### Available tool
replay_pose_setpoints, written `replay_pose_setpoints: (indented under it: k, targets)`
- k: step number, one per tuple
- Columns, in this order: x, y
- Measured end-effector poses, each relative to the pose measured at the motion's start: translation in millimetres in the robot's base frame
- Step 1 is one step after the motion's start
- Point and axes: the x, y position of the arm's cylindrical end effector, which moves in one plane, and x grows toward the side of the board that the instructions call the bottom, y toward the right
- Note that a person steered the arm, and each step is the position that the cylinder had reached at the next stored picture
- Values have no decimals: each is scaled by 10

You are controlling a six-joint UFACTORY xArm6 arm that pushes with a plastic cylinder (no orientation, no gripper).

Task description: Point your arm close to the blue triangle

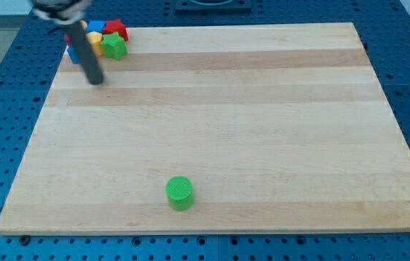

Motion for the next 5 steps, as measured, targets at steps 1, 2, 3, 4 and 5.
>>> replay_pose_setpoints:
  k: [1,2,3,4,5]
  targets:
    - [-44,761]
    - [235,55]
    - [181,-1245]
    - [181,-1245]
    - [-103,-1244]
